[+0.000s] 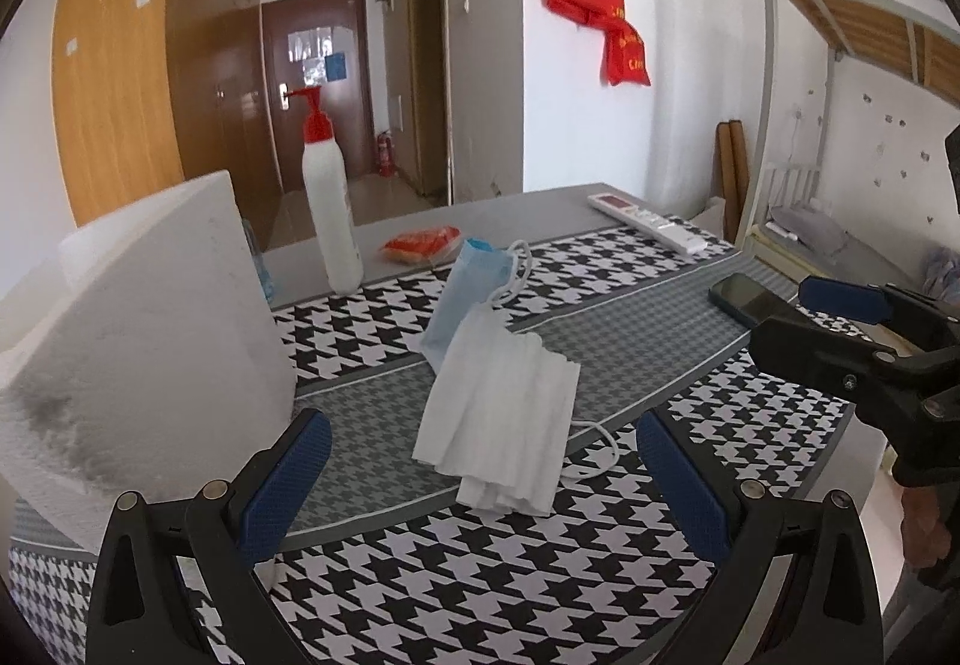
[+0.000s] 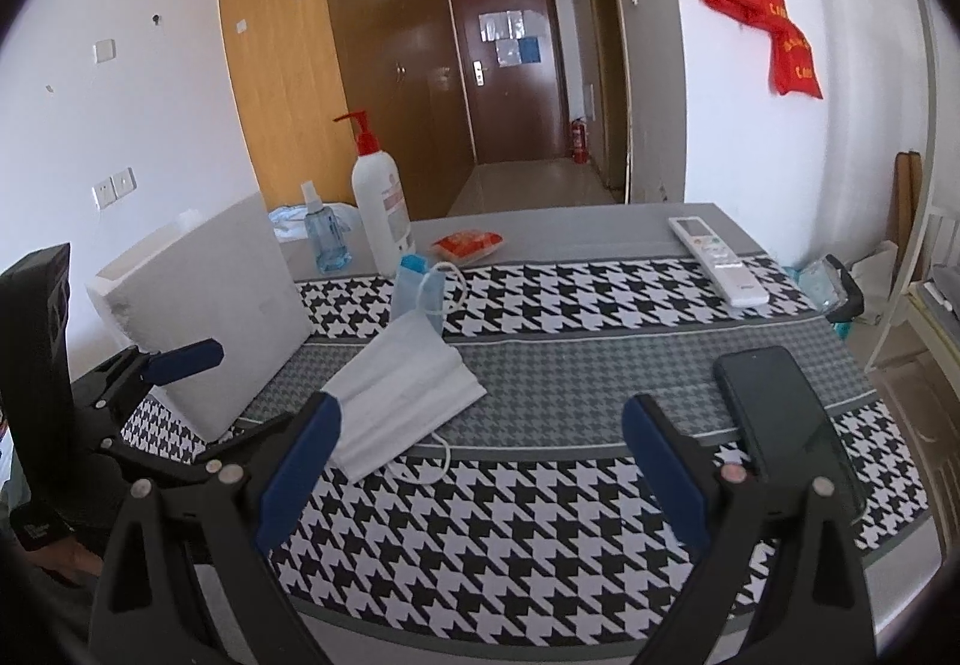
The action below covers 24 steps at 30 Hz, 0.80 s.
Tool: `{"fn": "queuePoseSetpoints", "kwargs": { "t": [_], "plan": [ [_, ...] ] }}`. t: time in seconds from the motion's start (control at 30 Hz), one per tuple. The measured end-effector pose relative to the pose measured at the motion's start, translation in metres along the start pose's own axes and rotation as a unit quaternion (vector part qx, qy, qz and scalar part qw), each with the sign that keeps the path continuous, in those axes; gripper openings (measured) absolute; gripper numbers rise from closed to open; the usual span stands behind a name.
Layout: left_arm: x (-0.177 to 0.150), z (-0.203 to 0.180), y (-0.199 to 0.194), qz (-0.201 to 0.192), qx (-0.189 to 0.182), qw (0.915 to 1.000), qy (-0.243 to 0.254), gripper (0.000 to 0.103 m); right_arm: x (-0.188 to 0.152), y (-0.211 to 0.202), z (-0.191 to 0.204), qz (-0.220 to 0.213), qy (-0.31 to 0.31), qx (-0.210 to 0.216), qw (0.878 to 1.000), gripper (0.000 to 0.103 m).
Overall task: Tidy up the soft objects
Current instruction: 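Move both tools toward the white tissue and blue mask on the table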
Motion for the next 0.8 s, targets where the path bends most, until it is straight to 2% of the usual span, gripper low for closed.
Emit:
{"fn": "queuePoseSetpoints", "kwargs": {
  "t": [0.8],
  "plan": [
    [-0.003, -0.004, 0.052, 0.069, 0.008, 0.9974, 0.019, 0.102, 0.006, 0.049, -0.003, 0.048, -0.019, 0.031, 0.998, 0.097]
  ]
}}
Point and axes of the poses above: each gripper's, at about its wrist camera, not at the fingertips, and y roughly the way its jaws point, z to its left, x to its top, the point moved 9 cm from there along y, roughly the way its jaws point, and after that the axes turned 6 degrees about z, right-handed, at the moved point
